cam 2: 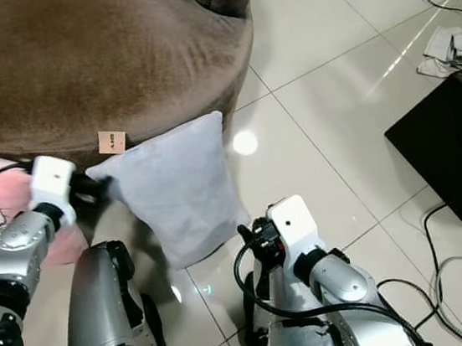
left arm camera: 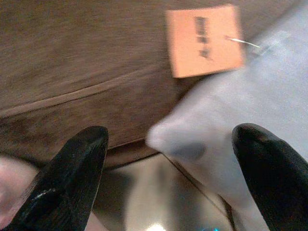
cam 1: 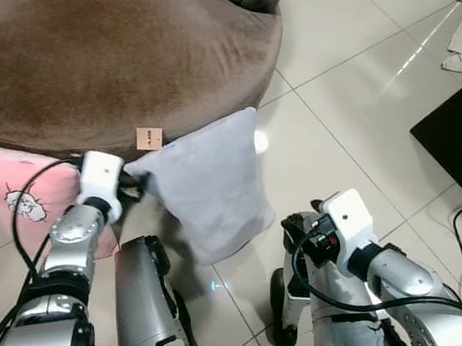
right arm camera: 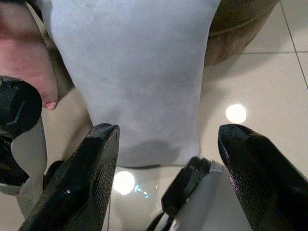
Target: Move the pillow to the sofa from floor
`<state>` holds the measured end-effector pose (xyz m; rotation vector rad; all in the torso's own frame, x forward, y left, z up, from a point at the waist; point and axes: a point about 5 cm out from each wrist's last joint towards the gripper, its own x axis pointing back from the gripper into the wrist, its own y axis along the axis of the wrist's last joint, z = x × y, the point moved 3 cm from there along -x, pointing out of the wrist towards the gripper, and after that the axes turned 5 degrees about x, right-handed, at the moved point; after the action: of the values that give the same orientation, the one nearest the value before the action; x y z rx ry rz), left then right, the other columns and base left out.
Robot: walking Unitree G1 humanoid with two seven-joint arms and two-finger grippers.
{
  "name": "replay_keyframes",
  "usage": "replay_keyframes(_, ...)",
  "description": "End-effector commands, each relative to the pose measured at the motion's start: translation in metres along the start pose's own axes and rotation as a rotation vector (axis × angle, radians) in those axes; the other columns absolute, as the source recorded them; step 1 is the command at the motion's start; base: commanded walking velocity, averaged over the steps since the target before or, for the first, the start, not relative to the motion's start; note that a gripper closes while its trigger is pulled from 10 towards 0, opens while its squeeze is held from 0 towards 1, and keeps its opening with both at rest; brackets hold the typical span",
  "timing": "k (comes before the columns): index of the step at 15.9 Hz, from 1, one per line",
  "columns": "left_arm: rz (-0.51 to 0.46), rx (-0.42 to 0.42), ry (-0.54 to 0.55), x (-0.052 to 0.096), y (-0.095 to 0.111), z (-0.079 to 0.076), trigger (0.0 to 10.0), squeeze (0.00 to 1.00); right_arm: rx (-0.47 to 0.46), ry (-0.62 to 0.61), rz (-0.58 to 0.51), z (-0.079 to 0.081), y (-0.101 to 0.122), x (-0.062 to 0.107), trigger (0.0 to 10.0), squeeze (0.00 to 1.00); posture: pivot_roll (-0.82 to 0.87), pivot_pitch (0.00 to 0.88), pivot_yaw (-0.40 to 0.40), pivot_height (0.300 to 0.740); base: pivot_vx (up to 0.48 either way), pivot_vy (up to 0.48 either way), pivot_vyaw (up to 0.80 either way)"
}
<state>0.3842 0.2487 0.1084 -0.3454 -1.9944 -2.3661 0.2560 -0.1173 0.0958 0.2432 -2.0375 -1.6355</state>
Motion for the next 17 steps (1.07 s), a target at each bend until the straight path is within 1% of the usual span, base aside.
replay_keyframes(1,0.041,0.113,0.03,0.002,-0.014,-0.001,10.0,1.0,0.011,-0.002,0.006,0.0,0.001,0.005,10.0,0.0,0.01,0.395,-0.096,0.505,0.0,0.0,0.0)
replay_keyframes(3,0.036,0.239,0.045,0.0,-0.016,-0.003,10.0,1.0,0.052,0.005,-0.023,0.001,0.009,0.005,10.0,0.0,0.0,0.396,-0.095,0.505,0.0,0.0,0.0)
replay_keyframes(4,0.031,0.282,0.051,-0.001,-0.016,-0.004,10.0,1.0,0.069,0.008,-0.035,0.002,0.012,0.005,10.0,0.0,0.0,0.397,-0.094,0.505,0.0,0.0,0.0)
replay_keyframes(5,0.033,0.371,0.071,-0.002,-0.019,-0.005,10.0,1.0,0.091,0.022,-0.043,0.005,0.015,0.009,10.0,0.0,-0.03,0.393,-0.088,0.505,0.0,0.0,0.0)
replay_keyframes(8,0.056,0.479,0.086,-0.001,-0.028,-0.008,10.0,1.0,0.136,0.04,-0.045,0.01,0.017,0.018,10.0,0.0,-0.06,0.397,-0.081,0.505,0.0,0.0,0.0)
replay_keyframes(9,0.063,0.519,0.076,-0.001,-0.03,-0.011,10.0,1.0,0.145,0.035,-0.045,0.009,0.019,0.023,10.0,0.0,-0.08,0.402,-0.078,0.505,0.0,0.0,0.0)
replay_keyframes(10,0.067,0.534,0.08,-0.001,-0.031,-0.011,10.0,1.0,0.15,0.033,-0.042,0.009,0.019,0.026,10.0,0.0,-0.09,0.403,-0.08,0.505,0.0,0.0,0.0)
replay_keyframes(11,0.071,0.57,0.081,-0.001,-0.033,-0.012,10.0,1.0,0.16,0.034,-0.039,0.009,0.021,0.033,10.0,0.0,-0.11,0.405,-0.085,0.505,0.0,0.0,0.0)
replay_keyframes(12,0.073,0.581,0.078,-0.001,-0.033,-0.012,10.0,0.96,0.165,0.035,-0.037,0.009,0.021,0.034,10.0,0.0,-0.11,0.405,-0.085,0.505,0.0,0.0,0.0)
replay_keyframes(13,0.054,0.642,0.062,-0.002,-0.032,-0.016,10.0,0.0,0.172,0.038,-0.037,0.01,0.024,0.039,10.0,0.0,-0.14,0.398,-0.091,0.505,0.0,0.0,0.0)
replay_keyframes(14,0.049,0.642,0.057,-0.003,-0.031,-0.017,10.0,0.0,0.175,0.039,-0.037,0.01,0.024,0.04,10.0,0.0,-0.14,0.397,-0.092,0.505,0.0,0.0,0.0)
replay_keyframes(15,0.027,0.672,0.046,-0.003,-0.03,-0.02,10.0,0.0,0.176,0.038,-0.036,0.01,0.026,0.043,10.0,0.0,-0.16,0.391,-0.095,0.505,0.0,0.0,0.0)
replay_keyframes(16,0.026,0.67,0.034,-0.003,-0.031,-0.023,10.0,0.0,0.175,0.038,-0.035,0.011,0.026,0.045,10.0,0.0,-0.16,0.389,-0.094,0.505,0.0,0.0,0.0)
replay_keyframes(17,0.038,0.687,0.009,-0.003,-0.034,-0.028,10.0,0.0,0.177,0.04,-0.025,0.012,0.026,0.051,10.0,0.0,-0.18,0.38,-0.096,0.505,0.0,0.0,0.0)
